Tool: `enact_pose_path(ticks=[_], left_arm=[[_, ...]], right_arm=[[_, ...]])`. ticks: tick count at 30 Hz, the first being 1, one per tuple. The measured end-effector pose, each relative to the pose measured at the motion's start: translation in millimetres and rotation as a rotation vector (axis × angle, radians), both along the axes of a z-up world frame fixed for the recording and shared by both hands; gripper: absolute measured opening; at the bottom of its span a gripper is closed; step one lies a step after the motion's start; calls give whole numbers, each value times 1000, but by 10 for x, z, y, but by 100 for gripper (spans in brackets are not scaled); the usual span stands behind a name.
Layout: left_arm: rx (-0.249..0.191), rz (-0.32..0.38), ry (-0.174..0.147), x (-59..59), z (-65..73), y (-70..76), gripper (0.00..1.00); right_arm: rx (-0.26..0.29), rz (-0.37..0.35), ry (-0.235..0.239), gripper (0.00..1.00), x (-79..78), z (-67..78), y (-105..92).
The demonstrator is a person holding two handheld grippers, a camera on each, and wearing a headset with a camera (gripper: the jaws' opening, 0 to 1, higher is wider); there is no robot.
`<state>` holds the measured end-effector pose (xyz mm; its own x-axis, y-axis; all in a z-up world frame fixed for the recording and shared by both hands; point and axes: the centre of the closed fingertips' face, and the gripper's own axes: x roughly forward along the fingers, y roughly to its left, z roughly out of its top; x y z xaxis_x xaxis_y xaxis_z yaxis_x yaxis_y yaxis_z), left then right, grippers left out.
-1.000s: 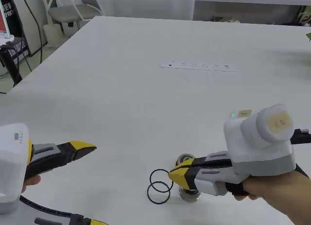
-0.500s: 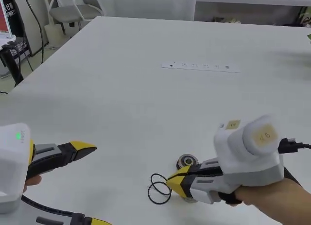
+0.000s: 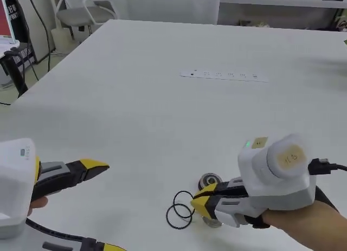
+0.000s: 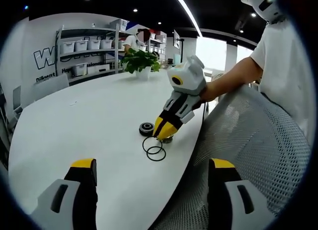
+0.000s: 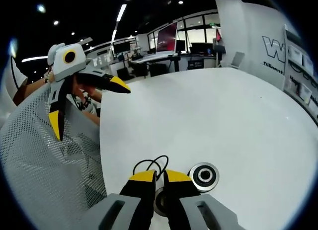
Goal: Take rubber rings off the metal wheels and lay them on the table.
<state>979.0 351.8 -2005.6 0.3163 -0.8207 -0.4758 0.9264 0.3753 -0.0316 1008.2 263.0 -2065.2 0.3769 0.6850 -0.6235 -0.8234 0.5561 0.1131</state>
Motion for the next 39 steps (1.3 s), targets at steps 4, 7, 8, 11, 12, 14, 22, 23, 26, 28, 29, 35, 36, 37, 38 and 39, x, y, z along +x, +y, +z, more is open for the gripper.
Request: enact_pose_path(ticks=[4, 7, 8, 11, 12, 14, 22, 23, 26, 28, 29, 35, 36, 37, 38, 39], left_arm=[[4, 0, -1, 0, -5, 3, 91], [4, 0, -1, 2, -4, 3, 91], [5, 0, -1, 1, -5, 3, 91], [7, -1, 0, -2, -8, 4, 91], [9, -2, 2, -5, -11, 4, 90], [11, -2, 6, -7, -18, 4, 90], [11, 6, 5, 2, -15, 14, 90], [12, 7, 4, 3, -13, 15, 90], [14, 7, 3, 3, -13, 16, 90], [15, 7, 3, 3, -14, 17, 90], [15, 7, 4, 3, -14, 17, 90], [18, 6, 5, 2, -21, 16, 90], [17, 5, 6, 2, -21, 16, 90], [17, 6, 7, 2, -22, 15, 90], [17, 6, 6, 4, -22, 16, 90], [17, 6, 6, 5, -22, 16, 90]], right_arm=[[-25, 19, -15, 8, -8, -38, 4], [-31, 30, -10, 12, -24, -62, 9], [-35, 35, -11, 13, -29, -69, 12], [-57, 42, -25, 16, -23, -79, -3], [-64, 43, -37, 16, -8, -75, -15], [-53, 29, -35, 16, 16, -51, -33], [-7, -33, -48, 16, 139, 85, -122], [0, -38, -49, 16, 151, 101, -131], [21, -62, -64, 17, 207, 168, -176], [39, -81, -68, 17, 246, 212, -213], [42, -85, -69, 17, 253, 220, -221], [73, -145, -82, 18, 364, 293, -391], [76, -153, -80, 18, 373, 296, -416], [83, -164, -77, 18, 385, 297, -446], [87, -171, -73, 18, 390, 295, -466], [89, -174, -68, 19, 394, 287, -482]])
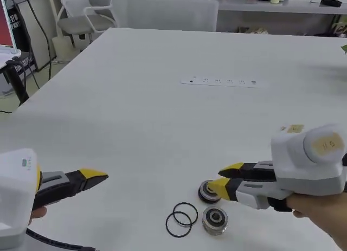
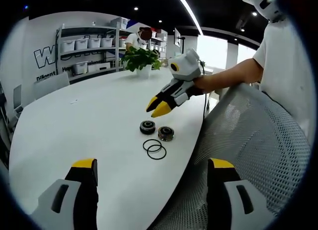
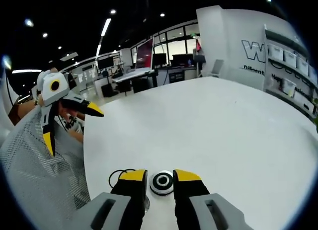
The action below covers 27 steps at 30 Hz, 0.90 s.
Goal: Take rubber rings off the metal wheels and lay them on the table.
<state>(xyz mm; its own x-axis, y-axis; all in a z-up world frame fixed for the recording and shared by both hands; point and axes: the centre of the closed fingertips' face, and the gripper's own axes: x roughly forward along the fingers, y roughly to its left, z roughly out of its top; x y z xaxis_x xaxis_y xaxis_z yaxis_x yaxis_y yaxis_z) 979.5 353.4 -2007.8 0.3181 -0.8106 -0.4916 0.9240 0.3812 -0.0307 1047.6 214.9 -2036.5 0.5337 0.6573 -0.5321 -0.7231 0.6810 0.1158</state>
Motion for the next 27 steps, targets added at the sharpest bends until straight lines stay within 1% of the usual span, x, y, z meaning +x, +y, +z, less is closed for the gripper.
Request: enact_pose_path(ticks=[2, 9, 12, 15, 17, 19, 20, 21, 22, 23, 24, 27], left_arm=[[-1, -1, 1, -1, 0, -2, 90], [-7, 3, 1, 8, 5, 0, 90], [-9, 2, -1, 11, 10, 1, 90], [-8, -17, -1, -1, 29, -22, 91], [6, -44, -24, -10, 58, -50, 93], [18, -64, -30, -22, 82, -68, 93], [18, -74, -29, -28, 105, -85, 93], [16, -92, -35, -33, 150, -116, 93], [16, -104, -47, -23, 198, -145, 92], [17, -107, -54, -15, 215, -155, 90], [20, -118, -77, 15, 271, -182, 90], [15, -137, -119, 95, 417, -248, 89]], right_arm=[[4, -5, 10, 19, -3, -23, -32], [-18, -3, 41, 20, -26, -134, -105], [-37, 2, 50, 20, -45, -178, -128], [-44, 0, 61, 20, -51, -213, -151], [-53, -1, 67, 20, -54, -239, -170], [-59, -2, 71, 20, -60, -257, -184], [-63, -4, 75, 20, -63, -274, -195], [-66, -5, 77, 20, -63, -282, -202], [-68, -6, 78, 20, -63, -290, -210], [-72, -6, 82, 20, -66, -301, -219], [-74, -7, 83, 20, -67, -307, -224], [-82, -9, 86, 20, -69, -324, -243]])
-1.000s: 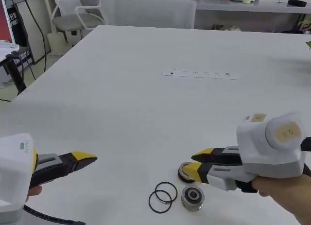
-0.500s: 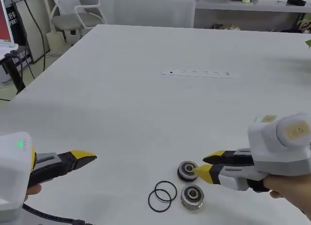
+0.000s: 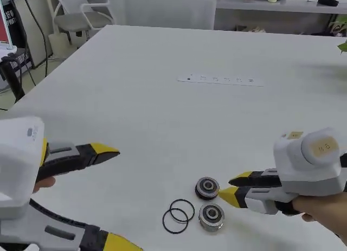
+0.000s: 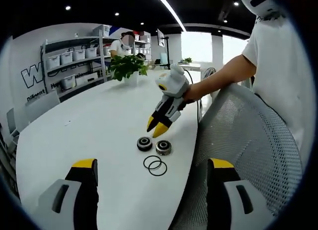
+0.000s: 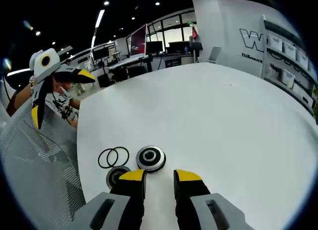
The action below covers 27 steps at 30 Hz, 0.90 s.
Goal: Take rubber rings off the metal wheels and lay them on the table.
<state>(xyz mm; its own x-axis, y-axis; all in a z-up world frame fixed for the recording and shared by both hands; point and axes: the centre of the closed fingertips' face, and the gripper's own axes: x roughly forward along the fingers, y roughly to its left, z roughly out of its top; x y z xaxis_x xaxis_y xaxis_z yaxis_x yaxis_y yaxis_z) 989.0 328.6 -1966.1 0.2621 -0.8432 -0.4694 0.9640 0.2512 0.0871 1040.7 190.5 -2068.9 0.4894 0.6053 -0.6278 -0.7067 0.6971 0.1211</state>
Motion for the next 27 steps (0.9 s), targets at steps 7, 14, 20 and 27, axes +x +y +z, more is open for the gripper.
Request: enact_pose_path(ticks=[7, 14, 20, 27], left_arm=[[17, -49, -82, 259, 239, -145, 85], [-21, -95, -136, 464, 493, -409, 83], [-51, -128, -148, 618, 547, -658, 82], [-31, -153, -120, 766, 378, -909, 77]], right_arm=[[-17, 1, 6, 20, -10, -37, -27], [-44, 7, 2, 20, -16, -65, -58], [-62, 10, -7, 20, -18, -70, -89], [-78, 20, -5, 20, -34, -98, -99]])
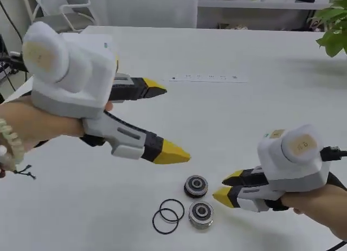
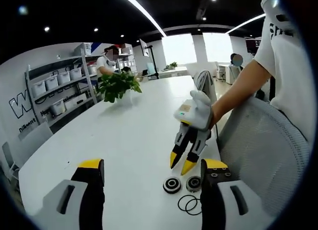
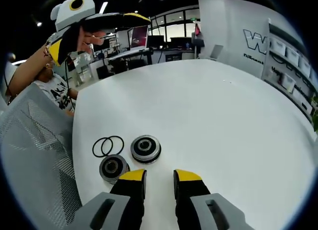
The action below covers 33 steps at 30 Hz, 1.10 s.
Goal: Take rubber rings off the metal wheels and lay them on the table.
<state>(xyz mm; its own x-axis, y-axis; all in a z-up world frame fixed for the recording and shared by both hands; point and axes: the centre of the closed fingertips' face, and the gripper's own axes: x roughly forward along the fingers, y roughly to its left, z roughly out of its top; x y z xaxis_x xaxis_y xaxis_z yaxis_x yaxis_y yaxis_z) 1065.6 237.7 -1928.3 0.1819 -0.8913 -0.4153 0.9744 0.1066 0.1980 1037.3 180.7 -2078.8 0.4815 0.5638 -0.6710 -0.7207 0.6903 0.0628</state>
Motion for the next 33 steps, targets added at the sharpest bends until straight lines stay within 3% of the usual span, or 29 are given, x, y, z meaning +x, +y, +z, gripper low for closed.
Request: enact_pose_path(ticks=[4, 13, 18, 22, 25, 31, 33], left_arm=[[41, -12, 9, 4, -216, -120, 74], [67, 20, 19, -28, -676, -241, 64], [39, 57, 71, -58, -866, -254, 55], [62, 72, 78, -72, -1022, -275, 44], [104, 54, 95, -120, -1171, -293, 39], [93, 77, 107, -95, -1216, -282, 23], [88, 90, 126, -79, -1241, -272, 21]], right_arm=[[6, 3, -4, 20, 5, 10, 10], [7, 8, -3, 20, -5, 4, 17], [11, 7, -1, 20, -3, 1, 22], [10, 17, 1, 20, -15, -8, 45], [6, 25, 2, 20, -27, -13, 57], [4, 27, 2, 20, -27, -16, 61], [2, 29, 2, 20, -26, -19, 61]])
